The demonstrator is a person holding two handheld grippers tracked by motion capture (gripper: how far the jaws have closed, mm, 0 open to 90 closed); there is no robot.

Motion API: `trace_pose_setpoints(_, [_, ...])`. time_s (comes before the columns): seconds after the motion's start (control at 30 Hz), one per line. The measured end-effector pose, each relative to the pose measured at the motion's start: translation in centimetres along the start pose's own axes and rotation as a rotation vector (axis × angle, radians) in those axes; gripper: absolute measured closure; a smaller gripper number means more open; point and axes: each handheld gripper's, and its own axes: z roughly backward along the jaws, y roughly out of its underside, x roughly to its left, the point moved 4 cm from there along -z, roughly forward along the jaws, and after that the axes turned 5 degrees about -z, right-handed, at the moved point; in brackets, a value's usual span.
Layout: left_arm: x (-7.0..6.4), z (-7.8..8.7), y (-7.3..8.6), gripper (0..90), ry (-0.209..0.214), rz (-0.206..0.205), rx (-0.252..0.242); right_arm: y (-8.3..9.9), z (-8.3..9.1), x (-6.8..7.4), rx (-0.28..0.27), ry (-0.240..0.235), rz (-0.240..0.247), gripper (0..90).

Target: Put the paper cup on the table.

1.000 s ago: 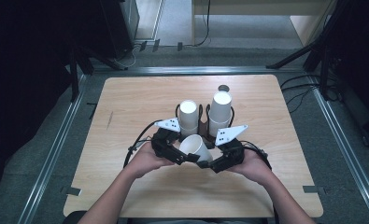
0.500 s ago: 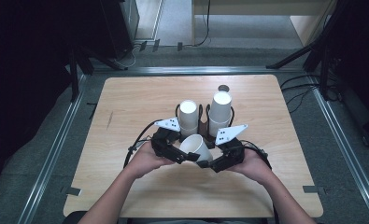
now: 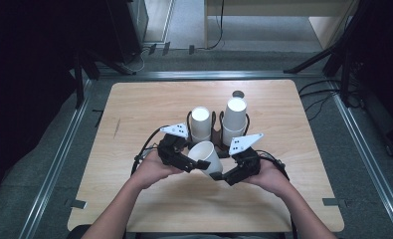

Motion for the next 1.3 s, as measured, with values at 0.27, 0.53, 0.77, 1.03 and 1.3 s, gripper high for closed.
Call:
trace_pose_setpoints(0.27, [0.1,0.7,0.0,20.9,-0.021,-0.011,0.014,0.4,-0.1,-0.2,0.021,0.019,-0.006,22.2])
trace_pose_setpoints(0.53, [0.5,1.7,0.3,20.8,-0.072,-0.024,0.051,0.8,0.3,-0.4,0.038,0.048,-0.04,22.0])
trace_pose_setpoints(0.77, [0.9,2.7,0.7,20.8,-0.101,-0.012,0.058,1.1,0.4,-0.5,0.053,0.066,-0.046,22.0])
trace_pose_setpoints(1.03, [1.5,4.2,1.7,20.7,-0.149,0.014,0.081,0.9,1.3,-1.2,0.038,0.072,-0.055,22.0])
trace_pose_setpoints(1.3, [2.0,6.1,2.5,20.7,-0.192,0.04,0.072,0.7,2.5,-1.7,0.017,0.08,-0.059,22.0])
